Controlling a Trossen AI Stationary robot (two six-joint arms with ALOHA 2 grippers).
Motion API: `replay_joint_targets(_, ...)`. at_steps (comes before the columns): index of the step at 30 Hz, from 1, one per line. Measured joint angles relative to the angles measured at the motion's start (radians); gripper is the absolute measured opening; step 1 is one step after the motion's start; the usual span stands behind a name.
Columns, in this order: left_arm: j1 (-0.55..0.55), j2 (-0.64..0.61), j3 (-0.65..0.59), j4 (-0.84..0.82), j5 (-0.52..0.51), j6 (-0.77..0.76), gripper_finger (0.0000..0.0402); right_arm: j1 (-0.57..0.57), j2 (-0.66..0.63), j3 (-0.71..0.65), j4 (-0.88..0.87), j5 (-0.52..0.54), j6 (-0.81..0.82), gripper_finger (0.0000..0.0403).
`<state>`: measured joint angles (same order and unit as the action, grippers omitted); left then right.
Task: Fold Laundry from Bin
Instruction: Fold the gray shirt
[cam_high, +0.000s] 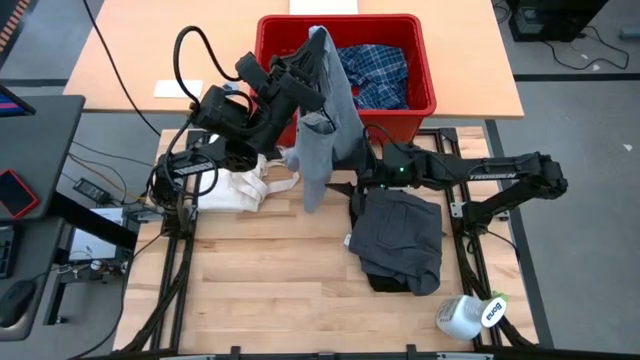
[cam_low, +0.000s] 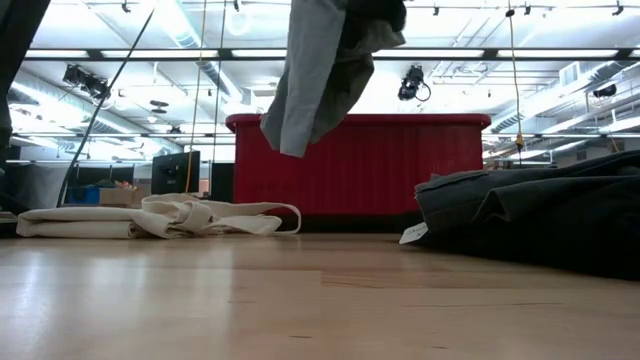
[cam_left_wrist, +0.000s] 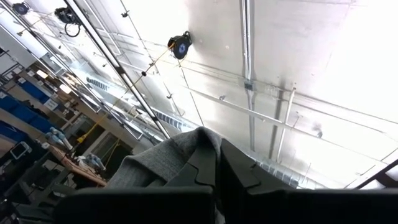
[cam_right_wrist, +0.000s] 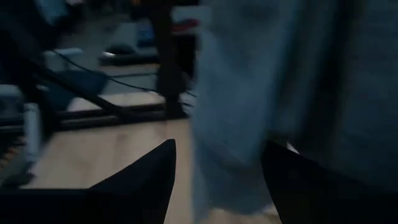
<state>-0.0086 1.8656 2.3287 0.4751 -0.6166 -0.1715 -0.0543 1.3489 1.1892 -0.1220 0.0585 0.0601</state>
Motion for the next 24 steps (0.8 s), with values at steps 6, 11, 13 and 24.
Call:
replay_joint_targets(6, 0.001, 0.000, 0.000, 0.000, 0.000, 0.003, 0.0007, 0.020, 0.022, 0.000, 0.060, -0.076, 0.000, 0.0235)
replay_joint_targets(11, 0.001, 0.000, 0.000, 0.000, 0.000, 0.009, 0.0007, 0.054, 0.018, 0.000, 0.033, -0.079, 0.029, 0.0225)
replay_joint_targets(13, 0.001, 0.000, 0.000, 0.000, 0.000, 0.010, 0.0007, 0.071, 0.015, 0.000, 0.040, -0.081, 0.043, 0.0222)
replay_joint_targets(24, 0.008, 0.000, 0.000, -0.001, 0.000, 0.004, 0.0007, 0.102, 0.020, 0.000, 0.195, 0.070, -0.010, 0.0220)
